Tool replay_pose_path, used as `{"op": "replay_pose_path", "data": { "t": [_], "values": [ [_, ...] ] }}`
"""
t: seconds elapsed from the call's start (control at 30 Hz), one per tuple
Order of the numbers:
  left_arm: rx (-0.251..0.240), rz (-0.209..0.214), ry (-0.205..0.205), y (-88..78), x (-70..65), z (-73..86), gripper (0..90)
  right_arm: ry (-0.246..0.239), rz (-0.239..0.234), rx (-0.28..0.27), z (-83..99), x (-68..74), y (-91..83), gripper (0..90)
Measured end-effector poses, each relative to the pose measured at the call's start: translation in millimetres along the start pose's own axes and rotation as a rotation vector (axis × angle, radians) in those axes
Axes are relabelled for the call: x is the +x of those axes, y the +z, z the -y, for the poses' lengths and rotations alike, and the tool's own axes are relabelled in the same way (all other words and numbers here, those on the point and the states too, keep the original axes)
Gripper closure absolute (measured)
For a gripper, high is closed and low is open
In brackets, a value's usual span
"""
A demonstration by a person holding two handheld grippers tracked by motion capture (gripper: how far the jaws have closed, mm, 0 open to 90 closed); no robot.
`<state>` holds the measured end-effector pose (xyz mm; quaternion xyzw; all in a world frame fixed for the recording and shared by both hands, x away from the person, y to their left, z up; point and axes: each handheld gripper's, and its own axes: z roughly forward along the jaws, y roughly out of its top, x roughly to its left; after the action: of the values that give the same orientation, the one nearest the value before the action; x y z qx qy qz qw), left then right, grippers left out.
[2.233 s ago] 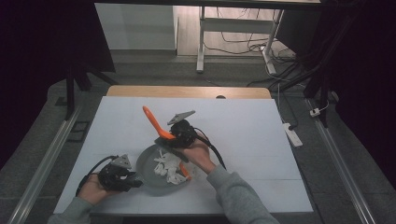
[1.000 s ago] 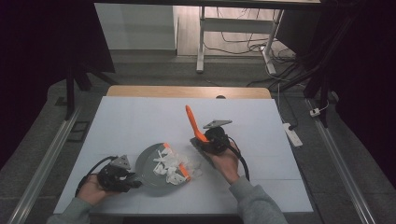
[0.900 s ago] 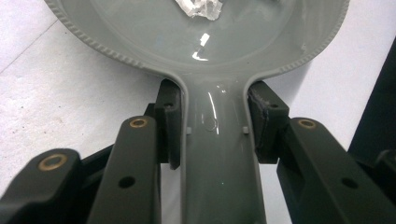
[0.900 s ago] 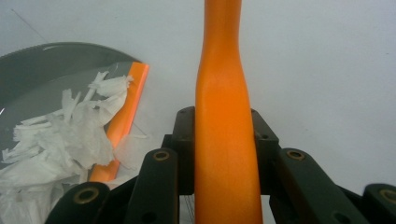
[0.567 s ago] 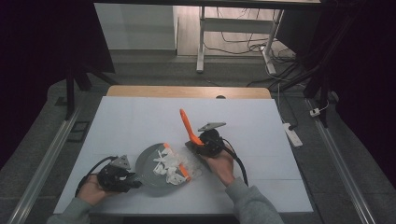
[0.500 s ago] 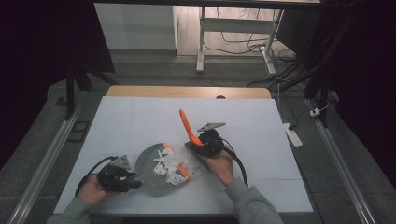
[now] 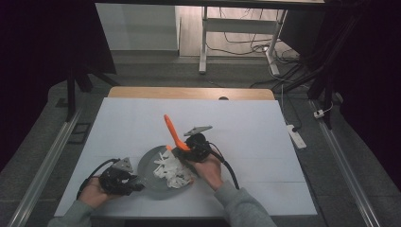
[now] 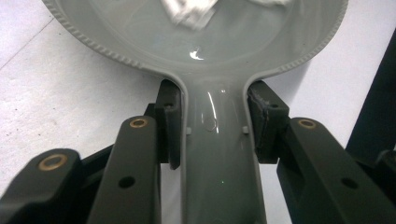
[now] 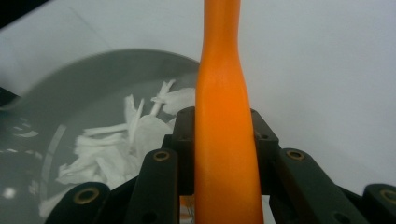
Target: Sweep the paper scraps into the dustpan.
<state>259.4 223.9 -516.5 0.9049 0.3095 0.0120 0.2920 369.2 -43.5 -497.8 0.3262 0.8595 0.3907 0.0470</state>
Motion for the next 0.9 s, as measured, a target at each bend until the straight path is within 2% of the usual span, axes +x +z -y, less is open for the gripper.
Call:
{"op": "replay_pose_path", "data": {
  "t": [0.03,0.1,0.17,0.2,0.3,0.4,0.5,0.53,0.57,0.63,0.83,0.9],
  "values": [
    [0.002,-0.001,0.003,-0.1,0.2,0.1,61.8,-0.015,-0.015,-0.011,-5.1,9.8,5.6,70.7],
    [0.000,0.001,0.001,0.2,0.1,0.1,61.8,-0.015,-0.030,-0.018,-8.3,14.5,7.7,70.7],
    [0.000,0.002,0.000,0.3,0.1,-0.1,61.8,-0.002,-0.079,-0.029,-14.1,23.0,12.0,70.6],
    [-0.001,0.001,0.000,0.2,-0.1,-0.1,61.8,-0.018,-0.105,-0.025,-18.6,33.4,16.8,70.6],
    [0.000,0.002,0.002,0.1,-0.1,0.1,61.8,-0.039,-0.128,-0.024,-21.2,41.7,19.6,70.6],
    [-0.001,0.002,0.002,0.0,0.3,0.4,61.8,-0.061,-0.140,-0.050,-24.1,46.6,14.6,70.6],
    [-0.002,0.001,0.002,0.1,0.3,0.4,61.8,-0.085,-0.102,-0.080,-26.5,42.9,3.3,70.6],
    [-0.002,0.001,0.001,0.1,0.2,0.4,61.8,-0.080,-0.087,-0.090,-27.4,36.1,-4.6,70.6],
    [-0.002,0.001,0.001,0.1,0.2,0.5,61.8,-0.080,-0.087,-0.090,-27.4,36.1,-4.6,70.6],
    [-0.003,-0.001,0.001,0.2,0.2,0.5,61.8,-0.067,-0.060,-0.118,-27.2,26.6,-15.9,70.6],
    [-0.011,-0.003,-0.002,1.3,-0.2,1.5,61.8,-0.037,-0.027,-0.171,-25.2,12.3,-29.6,70.6],
    [-0.011,-0.003,-0.004,1.2,-0.3,1.5,61.8,-0.021,-0.030,-0.179,-24.3,9.0,-30.2,70.6]
  ]
}}
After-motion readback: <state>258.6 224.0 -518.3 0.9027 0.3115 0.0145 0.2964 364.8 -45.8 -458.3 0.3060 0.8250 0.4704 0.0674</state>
